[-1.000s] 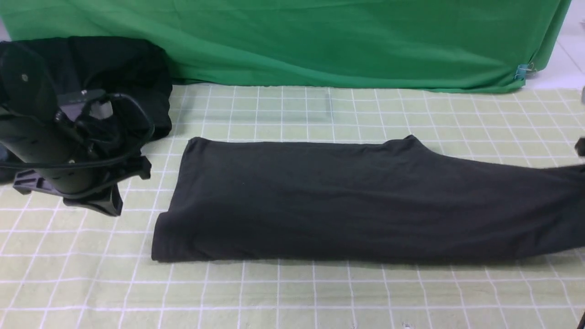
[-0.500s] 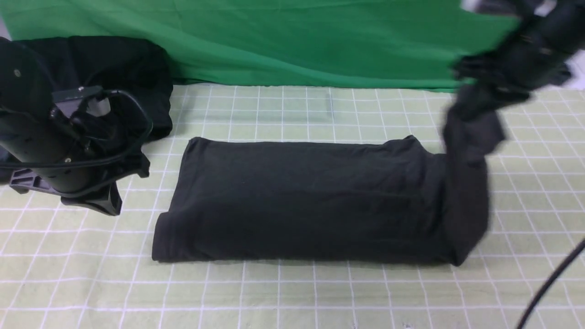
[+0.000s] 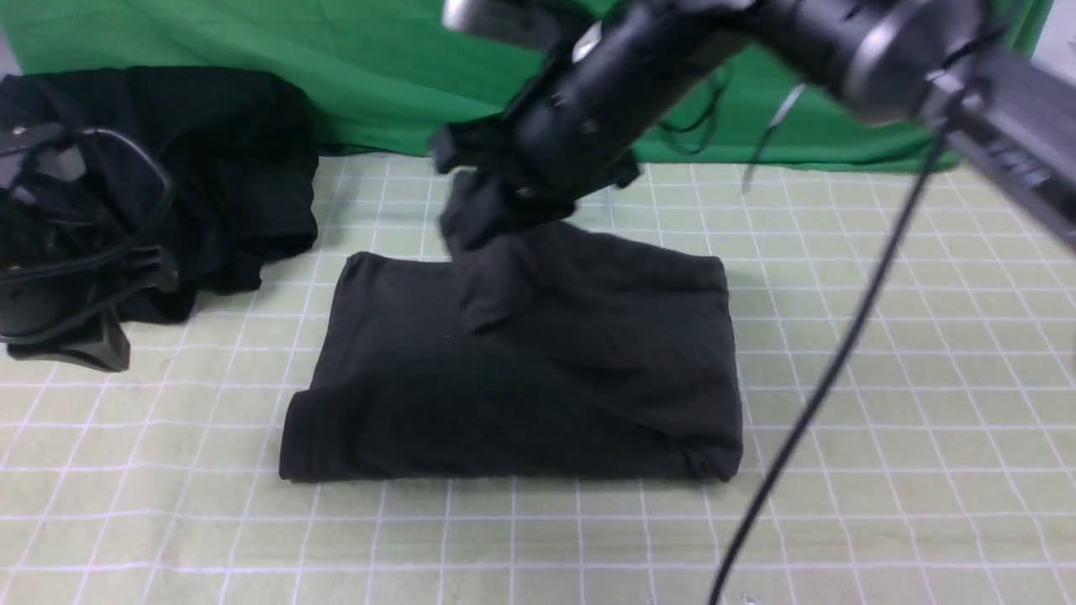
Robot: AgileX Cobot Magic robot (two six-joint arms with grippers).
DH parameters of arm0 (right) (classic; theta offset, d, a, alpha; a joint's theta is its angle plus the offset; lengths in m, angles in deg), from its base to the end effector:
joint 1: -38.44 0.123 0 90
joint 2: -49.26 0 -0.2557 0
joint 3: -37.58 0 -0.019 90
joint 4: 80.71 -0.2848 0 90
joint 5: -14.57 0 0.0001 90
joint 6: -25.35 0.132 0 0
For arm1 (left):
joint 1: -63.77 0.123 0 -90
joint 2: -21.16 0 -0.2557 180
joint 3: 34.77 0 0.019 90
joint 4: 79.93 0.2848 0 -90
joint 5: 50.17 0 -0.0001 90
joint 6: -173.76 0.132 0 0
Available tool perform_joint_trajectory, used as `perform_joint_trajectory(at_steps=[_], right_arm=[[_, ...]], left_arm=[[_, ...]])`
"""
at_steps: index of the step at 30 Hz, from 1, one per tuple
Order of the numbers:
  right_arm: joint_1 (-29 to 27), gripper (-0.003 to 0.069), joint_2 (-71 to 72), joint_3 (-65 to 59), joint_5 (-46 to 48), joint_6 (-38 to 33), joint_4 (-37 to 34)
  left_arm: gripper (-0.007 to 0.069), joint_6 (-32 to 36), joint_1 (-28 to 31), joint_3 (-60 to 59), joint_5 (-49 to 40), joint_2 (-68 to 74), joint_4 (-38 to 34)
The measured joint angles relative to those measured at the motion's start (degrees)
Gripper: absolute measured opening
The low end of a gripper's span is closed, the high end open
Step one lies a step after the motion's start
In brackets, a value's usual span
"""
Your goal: Fold a long-sleeved shirt over a green coffee tablecloth.
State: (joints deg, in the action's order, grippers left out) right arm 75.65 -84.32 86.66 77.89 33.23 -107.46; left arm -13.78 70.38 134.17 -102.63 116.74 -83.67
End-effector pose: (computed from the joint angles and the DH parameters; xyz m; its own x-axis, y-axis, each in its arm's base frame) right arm 0.3876 0.3610 0.2552 -0.8712 -0.2564 -0.4187 -0.4593 0.7271 0.5103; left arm 0.3487 0.0335 0.1910 -0.8976 -0.2755 -0.3442 -0.2534 0.9612 -0.1086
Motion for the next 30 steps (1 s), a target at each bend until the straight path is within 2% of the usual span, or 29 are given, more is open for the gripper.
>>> perform_joint_trajectory(at_steps=[5, 8, 12, 13, 14, 15, 17, 18, 19, 21, 23, 24, 25, 26, 27, 28, 30], right_arm=[[3.41, 0.0045, -7.06, 3.08, -4.33, 1.70, -0.40], [4.79, 0.0071, -9.53, 3.10, -7.07, 2.77, -0.40], [7.04, 0.0252, -12.23, 3.10, -13.75, 3.60, -0.95], [7.15, 0.0262, -12.30, 3.10, -14.08, 3.60, -1.16], [7.33, 0.0355, -12.30, 3.51, -14.51, 3.49, -1.89], [7.33, 0.0364, -12.30, 3.51, -14.49, 3.49, -1.99], [6.79, 0.0447, -12.10, 5.77, -11.13, 1.11, -2.20], [6.79, 0.0449, -12.10, 6.00, -11.13, 0.68, -2.20], [5.37, 0.0460, -11.47, 9.52, -4.94, -4.20, -1.87], [3.53, 0.0434, -10.48, 12.73, 1.03, -6.58, 0.03], [2.60, 0.0407, -9.64, 13.93, 2.71, -7.88, 2.19], [1.15, 0.0333, -8.25, 14.93, 4.03, -8.36, 5.39], [0.12, 0.0293, -6.97, 14.94, 4.54, -8.70, 7.79], [-1.68, 0.0181, -4.65, 14.50, 5.07, -8.96, 11.58], [-3.22, 0.0099, -2.50, 13.43, 5.19, -9.03, 13.84], [-4.42, 0.0059, -0.52, 11.66, 5.32, -9.26, 15.05], [-6.08, 0.0025, 2.86, 7.35, 5.32, -10.03, 16.13]], left_arm=[[-0.0003, 0.31, 0.38, 0.00, -0.70, -0.44, -2.17], [-0.0003, 0.35, 0.38, 0.00, -0.77, -0.44, -3.01], [-0.0003, 0.65, 0.38, 0.00, -0.72, -0.44, -3.63], [-0.0003, 0.65, 0.38, 0.00, -0.71, -0.44, -3.68], [-0.0003, 0.72, 0.38, 0.00, -0.71, -0.44, -3.74], [-0.0003, 0.80, 0.38, 0.00, -0.71, -0.44, -3.74], [-0.0003, 1.82, 0.38, 0.00, -0.67, -0.44, -3.97], [-0.0003, 1.82, 0.38, 0.00, -0.67, -0.44, -4.11], [-0.0003, 2.81, 0.38, 0.00, -0.72, -0.44, -5.17], [-0.0003, 4.88, 0.45, 0.00, -0.72, -0.44, -7.56], [-0.0003, 6.19, 0.45, 0.00, -0.80, -0.44, -9.42], [-0.0003, 7.88, 0.45, 0.00, -0.79, -0.44, -12.22], [-0.0003, 8.64, 0.39, 0.00, -0.79, -0.44, -13.62], [-0.0003, 10.72, 0.03, 0.00, -0.83, -0.44, -16.66], [-0.0003, 11.74, -0.54, 0.00, -0.56, -0.44, -18.29], [-0.0001, 12.35, -1.34, 0.00, -0.28, -0.44, -19.32], [0.0006, 13.00, -2.99, 0.00, 1.12, -0.32, -19.76]])
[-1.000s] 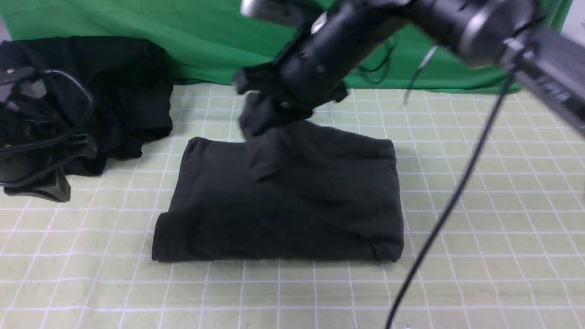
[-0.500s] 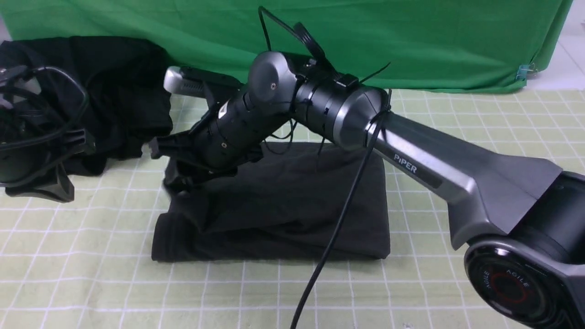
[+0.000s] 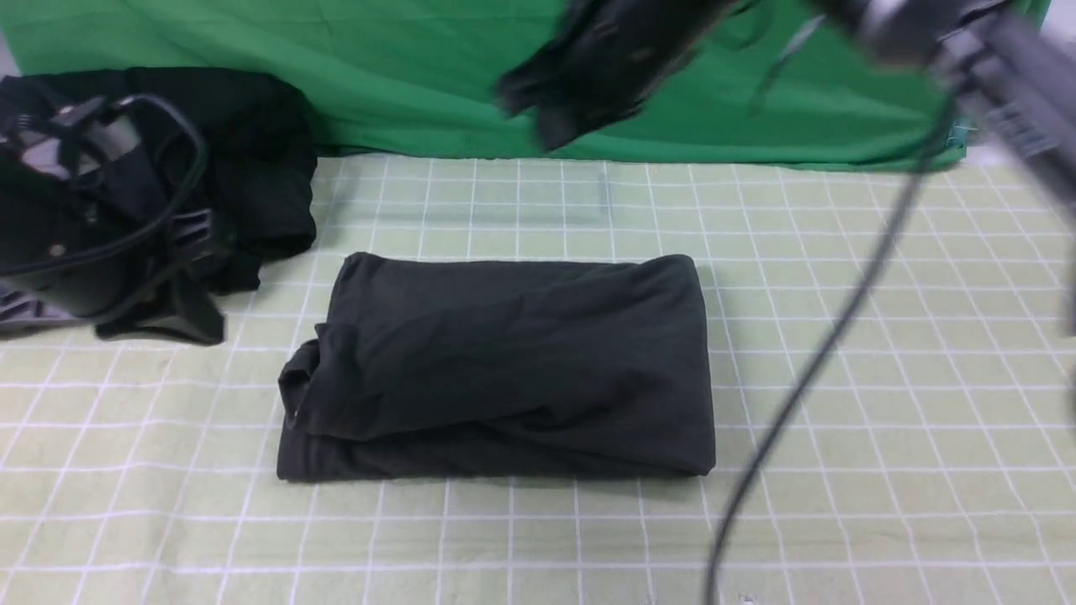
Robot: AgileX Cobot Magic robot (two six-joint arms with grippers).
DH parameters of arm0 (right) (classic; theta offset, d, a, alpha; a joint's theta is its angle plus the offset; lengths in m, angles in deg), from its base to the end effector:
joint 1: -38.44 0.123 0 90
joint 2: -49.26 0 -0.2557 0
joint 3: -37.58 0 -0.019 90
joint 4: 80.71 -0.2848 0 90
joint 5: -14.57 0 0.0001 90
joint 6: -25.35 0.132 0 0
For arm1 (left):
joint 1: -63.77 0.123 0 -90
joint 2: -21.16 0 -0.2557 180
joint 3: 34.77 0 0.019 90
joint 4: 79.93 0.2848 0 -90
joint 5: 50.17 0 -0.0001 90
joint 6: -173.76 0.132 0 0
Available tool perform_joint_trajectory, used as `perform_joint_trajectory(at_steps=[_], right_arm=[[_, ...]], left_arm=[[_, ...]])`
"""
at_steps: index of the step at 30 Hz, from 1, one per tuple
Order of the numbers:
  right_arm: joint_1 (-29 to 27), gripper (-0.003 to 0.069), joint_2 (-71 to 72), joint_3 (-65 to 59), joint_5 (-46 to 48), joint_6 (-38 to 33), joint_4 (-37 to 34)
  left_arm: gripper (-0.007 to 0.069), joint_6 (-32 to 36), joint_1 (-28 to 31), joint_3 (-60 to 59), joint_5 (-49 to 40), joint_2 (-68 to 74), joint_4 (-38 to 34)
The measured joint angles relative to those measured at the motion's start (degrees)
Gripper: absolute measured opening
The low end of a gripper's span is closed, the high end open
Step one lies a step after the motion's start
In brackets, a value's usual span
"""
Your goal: Fold a long-sleeved shirt over a green coffee tablecloth.
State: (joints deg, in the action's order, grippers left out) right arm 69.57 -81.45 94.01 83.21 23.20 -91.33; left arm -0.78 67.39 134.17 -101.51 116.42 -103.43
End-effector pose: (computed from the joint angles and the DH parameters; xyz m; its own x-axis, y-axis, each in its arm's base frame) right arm 0.4289 0.2855 0.3089 -0.6979 -0.3862 -0.6032 -0.5775 0.8016 0.1549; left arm 0.3565 -0.0187 0.2019 -0.9049 -0.2183 -0.3653 -0.0840 0.9332 -0.3495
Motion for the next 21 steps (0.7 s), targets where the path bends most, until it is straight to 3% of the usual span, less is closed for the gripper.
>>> perform_joint_trajectory(at_steps=[5, 9, 13, 17, 21], right_arm=[[-2.97, 0.0000, 10.34, -18.36, 0.85, -4.06, 0.73], [-4.41, -0.0002, 16.47, -30.44, 0.63, -6.23, 1.05], [-5.11, -0.0002, 20.74, -36.98, -1.89, -6.82, 1.18], [-5.17, -0.0002, 21.95, -38.28, -3.59, -7.21, 1.12], [-5.17, -0.0002, 22.28, -38.58, -5.36, -7.26, 0.99]], left_arm=[[0.0096, -0.50, -6.27, 0.00, 5.51, 3.22, 1.71], [0.0237, -5.46, -9.24, 0.00, 9.96, 7.52, 5.13], [0.0385, -5.80, -10.77, 0.00, 12.47, 11.96, 5.24], [0.0411, -5.08, -11.12, 0.00, 12.61, 13.57, 4.01], [0.0309, -5.08, -11.18, 0.00, 12.89, 14.96, 3.57]])
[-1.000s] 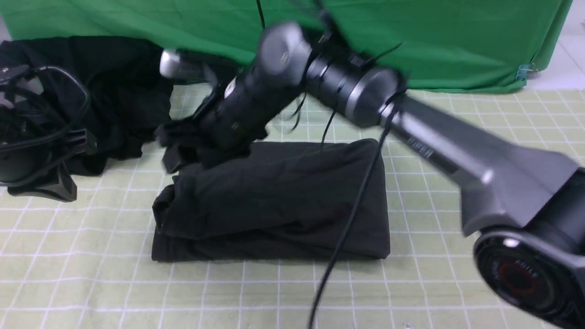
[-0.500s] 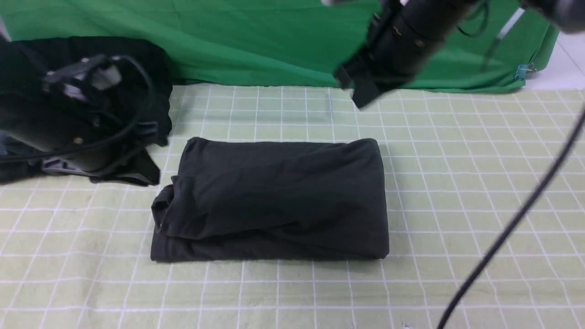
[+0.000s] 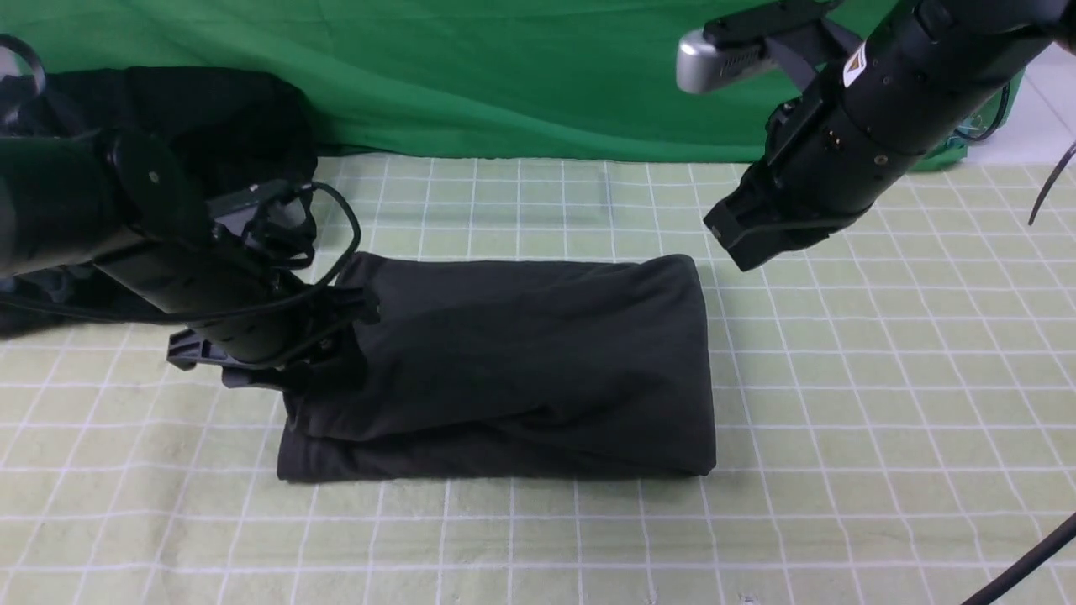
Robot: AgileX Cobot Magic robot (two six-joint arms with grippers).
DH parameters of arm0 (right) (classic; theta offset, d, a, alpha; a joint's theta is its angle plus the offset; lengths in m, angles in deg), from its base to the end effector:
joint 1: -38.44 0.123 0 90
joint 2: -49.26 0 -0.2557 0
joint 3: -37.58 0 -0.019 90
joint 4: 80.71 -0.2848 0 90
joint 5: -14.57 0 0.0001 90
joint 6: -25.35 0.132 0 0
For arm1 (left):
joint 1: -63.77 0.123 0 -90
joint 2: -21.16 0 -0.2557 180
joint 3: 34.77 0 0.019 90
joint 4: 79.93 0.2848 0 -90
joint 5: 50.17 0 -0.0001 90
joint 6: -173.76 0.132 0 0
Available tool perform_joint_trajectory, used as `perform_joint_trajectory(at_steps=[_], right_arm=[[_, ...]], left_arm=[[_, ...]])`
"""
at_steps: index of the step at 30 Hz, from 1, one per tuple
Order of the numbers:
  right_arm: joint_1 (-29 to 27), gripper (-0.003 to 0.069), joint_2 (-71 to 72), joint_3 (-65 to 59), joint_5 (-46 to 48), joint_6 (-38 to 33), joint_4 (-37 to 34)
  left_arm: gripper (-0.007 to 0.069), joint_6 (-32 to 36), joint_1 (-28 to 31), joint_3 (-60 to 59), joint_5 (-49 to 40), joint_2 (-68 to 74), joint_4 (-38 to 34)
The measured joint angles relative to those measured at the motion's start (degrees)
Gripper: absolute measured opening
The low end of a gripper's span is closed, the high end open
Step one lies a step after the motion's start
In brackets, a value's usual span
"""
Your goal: Fold a long-sleeved shirt over a green coffee tablecloth.
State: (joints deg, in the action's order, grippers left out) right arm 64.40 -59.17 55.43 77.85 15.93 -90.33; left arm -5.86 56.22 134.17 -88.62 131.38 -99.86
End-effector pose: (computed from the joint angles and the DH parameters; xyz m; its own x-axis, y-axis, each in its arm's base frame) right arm 0.3725 0.2033 0.2648 -0.7583 -0.4662 -0.4557 -0.5617 0.8220 0.0938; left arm 0.3828 -0.0790 0.1117 -0.9412 -0.1382 -0.3083 -0.0457 0.9562 -0.2893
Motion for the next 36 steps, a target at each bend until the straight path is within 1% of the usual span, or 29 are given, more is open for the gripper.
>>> perform_joint_trajectory(at_steps=[1, 4, 5, 6, 9, 13, 20, 24, 26, 27, 30, 31, 33, 34, 35, 36], right_arm=[[0.00, -0.0002, 0.00, -0.07, 0.00, 0.00, 0.00], [0.00, -0.0002, 0.00, -0.20, -0.05, -0.47, 0.00], [0.00, -0.0001, 0.00, -0.20, 0.01, -0.61, 0.00], [0.00, -0.0001, 0.00, -0.20, 0.09, -0.73, 0.00], [0.00, -0.0001, 0.00, -0.20, 0.60, -0.86, -0.05], [0.00, 0.0000, 0.00, -0.20, 0.69, -1.28, -0.05], [0.00, 0.0000, 0.00, -0.20, 0.69, -1.39, -0.16], [0.00, 0.0001, 0.00, -0.20, 0.86, -1.50, -0.21], [0.00, 0.0004, 0.00, -0.20, 0.86, -1.63, -0.22], [0.00, 0.0005, 0.00, -0.20, 0.86, -1.70, -0.22], [0.00, 0.0006, 0.00, -0.20, 0.92, -1.89, -0.49], [0.00, 0.0006, 0.00, -0.20, 0.92, -1.89, -0.49], [0.00, 0.0008, 0.00, -0.20, 1.11, -1.94, -0.60], [0.00, 0.0008, 0.00, -0.20, 1.16, -1.94, -0.67], [0.00, 0.0008, 0.00, -0.20, 1.18, -1.94, -0.76], [0.00, 0.0008, 0.00, -0.20, 1.24, -1.94, -0.96]], left_arm=[[0.0290, 0.06, 0.00, 0.00, 0.00, 0.01, 0.00], [0.0076, 1.44, 0.00, 0.00, -1.09, -0.19, 0.53], [0.0042, 1.54, 0.14, 0.00, -1.71, -0.66, 0.70], [0.0026, 1.65, 0.26, 0.00, -2.21, -1.20, 0.93], [0.0011, 1.94, 1.41, 0.00, -2.91, -3.55, 1.24], [0.0011, 2.71, 3.90, 0.00, -3.10, -6.43, 1.51], [0.0017, 5.02, 4.34, 0.00, -3.48, -4.92, 1.58], [0.0063, 5.27, 4.34, 0.00, -4.97, -4.50, 2.73], [0.0133, 4.98, 4.34, 0.00, -5.03, -4.50, 3.79], [0.0154, 4.83, 4.34, 0.00, -5.03, -4.50, 4.10], [0.0269, 4.62, 4.34, 0.41, -5.67, -5.03, 5.51], [0.0285, 4.62, 4.34, 0.62, -6.02, -5.08, 5.65], [0.0368, 4.33, 4.34, 2.58, -8.37, -5.85, 6.79], [0.0386, 4.21, 4.34, 3.39, -8.81, -6.19, 7.07], [0.0424, 3.54, 4.34, 4.66, -9.73, -6.83, 7.34], [0.0439, 2.89, 4.34, 5.73, -10.12, -7.28, 7.52]])
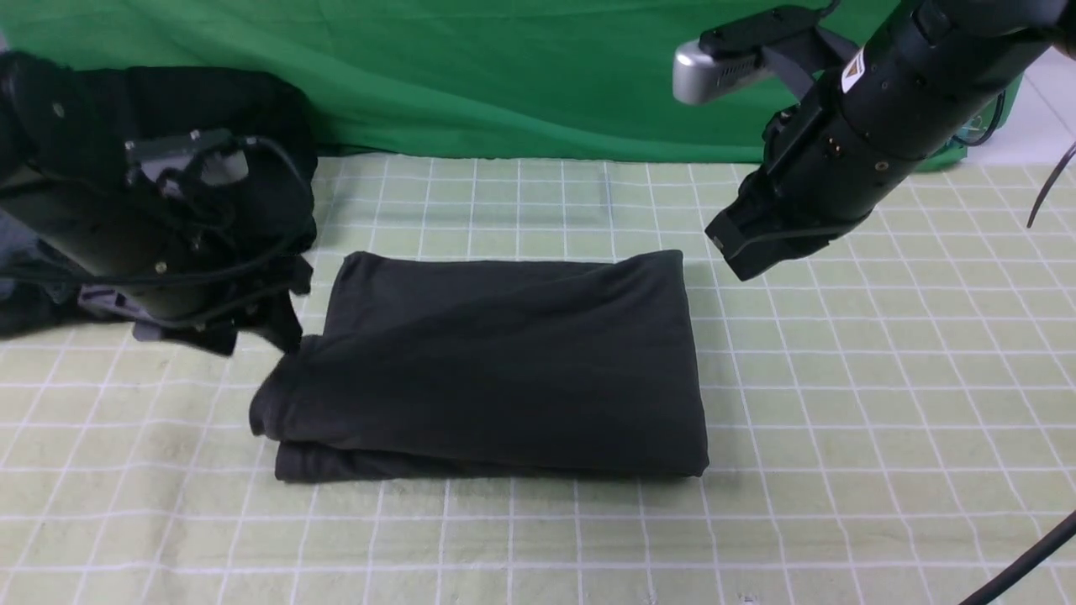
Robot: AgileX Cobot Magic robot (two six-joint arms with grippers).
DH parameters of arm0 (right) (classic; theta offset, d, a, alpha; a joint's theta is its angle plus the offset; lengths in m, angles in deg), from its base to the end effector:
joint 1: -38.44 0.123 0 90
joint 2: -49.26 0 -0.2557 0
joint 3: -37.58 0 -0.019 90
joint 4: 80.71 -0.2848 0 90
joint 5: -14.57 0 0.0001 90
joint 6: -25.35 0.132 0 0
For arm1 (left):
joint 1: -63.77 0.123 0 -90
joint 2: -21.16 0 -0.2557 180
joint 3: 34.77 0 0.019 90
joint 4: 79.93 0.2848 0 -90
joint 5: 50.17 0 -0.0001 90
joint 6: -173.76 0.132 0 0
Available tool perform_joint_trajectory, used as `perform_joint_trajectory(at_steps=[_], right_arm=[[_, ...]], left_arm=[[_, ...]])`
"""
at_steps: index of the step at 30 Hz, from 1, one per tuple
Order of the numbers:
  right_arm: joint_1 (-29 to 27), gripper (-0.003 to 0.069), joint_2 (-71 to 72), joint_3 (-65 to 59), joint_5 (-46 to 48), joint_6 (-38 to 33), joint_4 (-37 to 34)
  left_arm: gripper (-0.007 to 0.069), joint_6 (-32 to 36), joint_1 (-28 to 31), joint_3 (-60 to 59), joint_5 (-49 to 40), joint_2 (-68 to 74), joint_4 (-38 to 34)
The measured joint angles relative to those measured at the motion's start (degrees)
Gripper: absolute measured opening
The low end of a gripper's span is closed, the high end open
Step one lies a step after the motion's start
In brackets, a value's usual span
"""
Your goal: Fold a long-sleeved shirt over a green coffee tablecloth.
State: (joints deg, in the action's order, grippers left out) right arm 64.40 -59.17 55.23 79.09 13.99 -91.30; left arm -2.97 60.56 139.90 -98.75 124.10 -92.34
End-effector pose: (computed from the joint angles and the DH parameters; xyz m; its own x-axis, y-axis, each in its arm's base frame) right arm 0.3689 0.2040 0.2628 -0.7504 -0.4945 -0.4387 -0.5873 0.8032 0.0993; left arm 0.3844 -0.0429 0.1818 -0.9204 -0.0348 -0.3895 0.0400 0.9825 -0.1822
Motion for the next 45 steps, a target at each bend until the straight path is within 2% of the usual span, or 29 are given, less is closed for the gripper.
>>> perform_joint_trajectory(at_steps=[5, 8, 10, 13, 15, 23, 26, 34, 40, 45], right_arm=[[0.00, 0.0011, 0.00, 0.00, 0.00, 0.00, -0.40], [0.00, 0.0013, -0.05, 0.00, 0.06, 0.00, -1.08], [0.00, 0.0014, -0.65, 0.00, 0.00, 0.05, -3.55], [0.67, 0.0014, -2.92, 0.00, -0.05, -0.16, -5.33], [1.63, 0.0013, -5.59, 0.00, -0.11, -0.20, -5.54], [4.26, 0.0000, -16.25, -1.90, -0.42, 1.32, -2.23], [4.21, 0.0000, -19.05, -4.91, -1.44, 2.21, 0.54], [3.70, 0.0000, -18.51, -7.40, -2.43, 2.85, 1.57], [1.90, 0.0000, -7.89, -7.44, -2.12, 4.18, 5.02], [0.35, 0.0000, 12.92, -7.96, -4.33, 7.34, 9.79]], left_arm=[[0.0451, -1.84, 0.00, 3.81, -1.58, -1.24, -0.28], [0.0387, -1.72, -0.29, 4.40, -1.30, -1.33, -3.69], [0.0243, -1.25, -1.98, 4.54, 0.39, -0.03, -5.69], [0.0076, -0.82, -4.34, 4.59, 0.78, 3.23, -6.20], [0.0017, -0.53, -5.83, 4.59, 0.66, 7.05, -5.86], [-0.0007, -4.37, -6.00, 4.59, 0.16, 16.88, -0.57], [-0.0007, -5.12, -6.00, 4.59, 0.27, 17.43, -0.30], [-0.0006, -5.90, -6.00, 4.59, -0.14, 15.09, 2.32], [-0.0006, -5.80, -6.00, 4.59, -2.59, 4.15, 3.57], [-0.0006, -4.19, -6.00, 3.36, -6.08, -12.57, 2.63]])
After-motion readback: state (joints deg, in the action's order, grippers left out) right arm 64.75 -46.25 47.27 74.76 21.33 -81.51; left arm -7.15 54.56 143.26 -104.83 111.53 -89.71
